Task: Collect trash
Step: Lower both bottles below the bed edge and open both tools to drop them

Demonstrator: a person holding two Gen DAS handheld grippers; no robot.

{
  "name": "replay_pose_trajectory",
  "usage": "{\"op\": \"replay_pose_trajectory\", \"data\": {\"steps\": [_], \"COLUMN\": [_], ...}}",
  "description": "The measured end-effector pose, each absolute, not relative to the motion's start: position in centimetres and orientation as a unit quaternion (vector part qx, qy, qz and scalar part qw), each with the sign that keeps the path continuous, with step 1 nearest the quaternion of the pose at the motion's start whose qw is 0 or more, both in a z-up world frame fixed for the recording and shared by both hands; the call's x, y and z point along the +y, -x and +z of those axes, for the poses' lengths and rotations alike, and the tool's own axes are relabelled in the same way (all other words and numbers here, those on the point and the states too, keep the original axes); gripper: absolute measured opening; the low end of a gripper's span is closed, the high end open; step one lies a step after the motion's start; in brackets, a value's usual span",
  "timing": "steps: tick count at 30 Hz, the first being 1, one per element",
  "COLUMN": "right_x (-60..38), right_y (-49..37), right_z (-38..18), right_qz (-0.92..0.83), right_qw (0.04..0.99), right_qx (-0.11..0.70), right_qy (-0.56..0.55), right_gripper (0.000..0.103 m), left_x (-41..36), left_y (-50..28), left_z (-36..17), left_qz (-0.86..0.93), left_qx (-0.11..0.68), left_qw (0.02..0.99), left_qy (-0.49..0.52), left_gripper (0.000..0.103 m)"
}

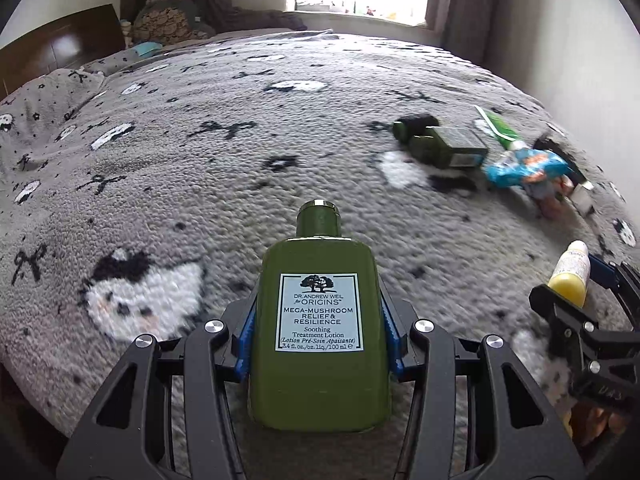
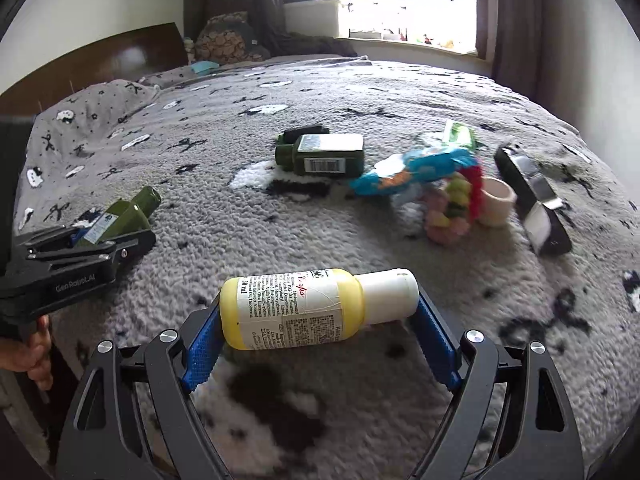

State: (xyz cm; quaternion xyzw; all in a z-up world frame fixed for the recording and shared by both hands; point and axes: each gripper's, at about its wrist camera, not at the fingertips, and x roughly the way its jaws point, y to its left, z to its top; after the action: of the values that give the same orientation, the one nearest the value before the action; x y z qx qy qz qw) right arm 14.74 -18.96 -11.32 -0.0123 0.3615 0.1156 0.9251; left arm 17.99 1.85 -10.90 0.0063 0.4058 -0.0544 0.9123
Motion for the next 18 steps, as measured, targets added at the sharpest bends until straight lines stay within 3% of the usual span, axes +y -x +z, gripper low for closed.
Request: {"op": "replay_pose_trajectory", "data": {"steps": [18], "right_x": [-22.3], "right_y": [-5.3], "right_z": [-8.3], "right_qz": [0.141], "right_qw": [0.94], "right_qx": [0.309], "right_qy": [-0.01], "right_gripper": [0.085], "left_x": [-0.6], "left_y": [-7.1], "left_z": [-6.9], "left_qz": [-0.112], "left_qx": [0.335], "left_qw": [0.935], "left_qy": [-0.022], "left_gripper": [0.047]}}
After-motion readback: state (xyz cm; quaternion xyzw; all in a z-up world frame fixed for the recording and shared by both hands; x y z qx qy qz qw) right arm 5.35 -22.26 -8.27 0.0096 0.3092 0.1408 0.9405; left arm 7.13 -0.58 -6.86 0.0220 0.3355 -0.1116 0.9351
